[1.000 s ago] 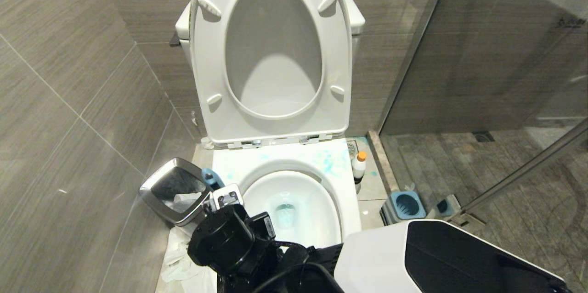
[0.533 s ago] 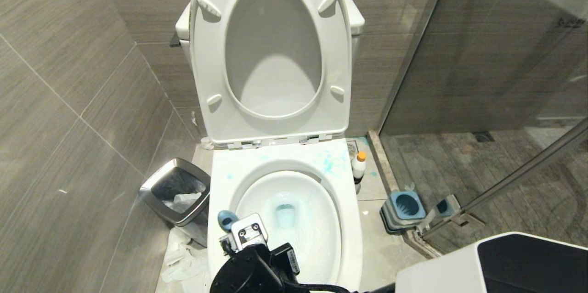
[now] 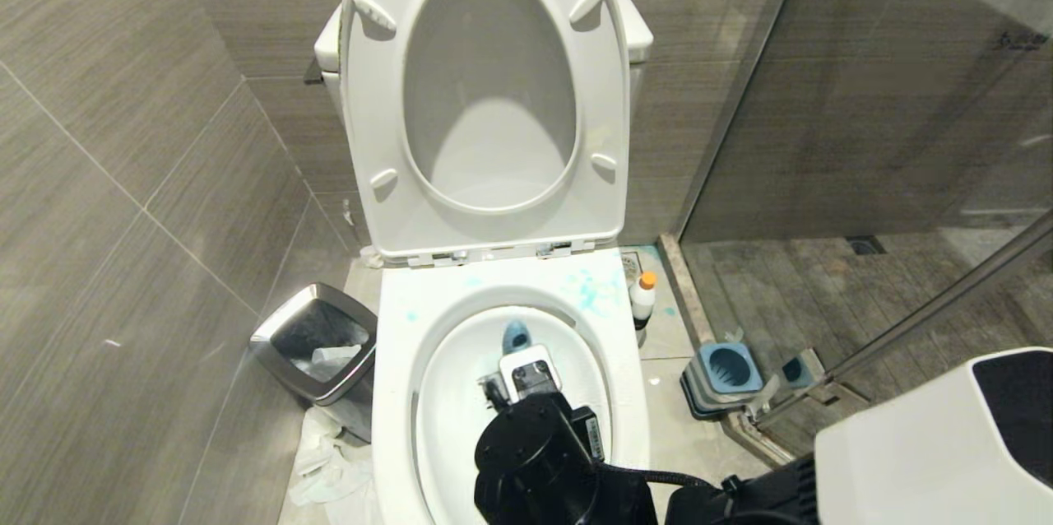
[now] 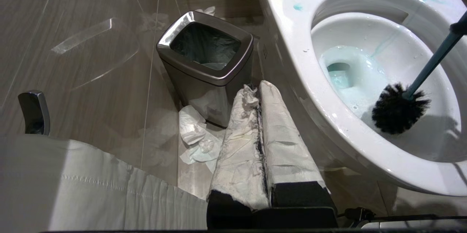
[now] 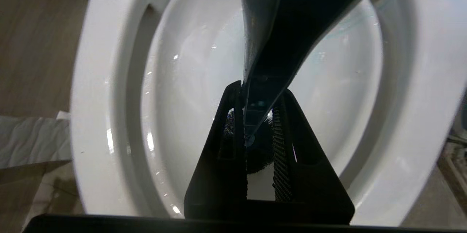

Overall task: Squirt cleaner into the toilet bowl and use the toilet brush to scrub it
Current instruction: Scrub the toilet bowl

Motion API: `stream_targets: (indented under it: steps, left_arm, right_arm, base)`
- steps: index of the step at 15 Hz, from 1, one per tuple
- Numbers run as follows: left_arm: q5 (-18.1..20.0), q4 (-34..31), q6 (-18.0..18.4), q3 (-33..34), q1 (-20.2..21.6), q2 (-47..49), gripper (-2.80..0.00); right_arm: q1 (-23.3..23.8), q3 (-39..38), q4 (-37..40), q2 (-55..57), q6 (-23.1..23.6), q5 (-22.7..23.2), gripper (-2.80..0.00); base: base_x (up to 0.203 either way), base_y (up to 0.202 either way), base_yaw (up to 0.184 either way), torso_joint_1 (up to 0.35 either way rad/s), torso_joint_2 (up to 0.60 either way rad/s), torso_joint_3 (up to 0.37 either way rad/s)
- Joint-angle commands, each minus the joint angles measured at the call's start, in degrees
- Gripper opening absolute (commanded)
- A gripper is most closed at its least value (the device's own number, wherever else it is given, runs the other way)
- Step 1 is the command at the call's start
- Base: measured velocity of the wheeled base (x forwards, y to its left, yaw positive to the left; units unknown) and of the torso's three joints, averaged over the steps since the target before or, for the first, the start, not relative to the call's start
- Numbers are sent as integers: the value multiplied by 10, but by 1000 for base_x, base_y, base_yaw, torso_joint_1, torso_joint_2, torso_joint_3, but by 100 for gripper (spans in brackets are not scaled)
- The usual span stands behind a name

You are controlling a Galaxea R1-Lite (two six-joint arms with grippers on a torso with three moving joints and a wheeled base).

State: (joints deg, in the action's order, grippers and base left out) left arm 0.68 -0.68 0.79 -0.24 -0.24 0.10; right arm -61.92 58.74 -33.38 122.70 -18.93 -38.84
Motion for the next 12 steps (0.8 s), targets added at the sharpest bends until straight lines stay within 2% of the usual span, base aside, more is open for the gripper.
stream_targets:
  steps: [1,6,12]
  left_arm:
    - [-1,0,0,0,0,1,-280]
    - [0,0,0,0,0,1,-280]
    - [0,0,0,1,0,1,-280]
  right_arm:
    - [29,-11,-3,-16,-1,-3,-280]
    - [89,21,-3,-18,9,0,-280]
    - [119,152,0,36,53,4,-280]
  base:
    - [0,0,0,0,0,0]
    - [0,0,0,0,0,0]
    - [0,0,0,0,0,0]
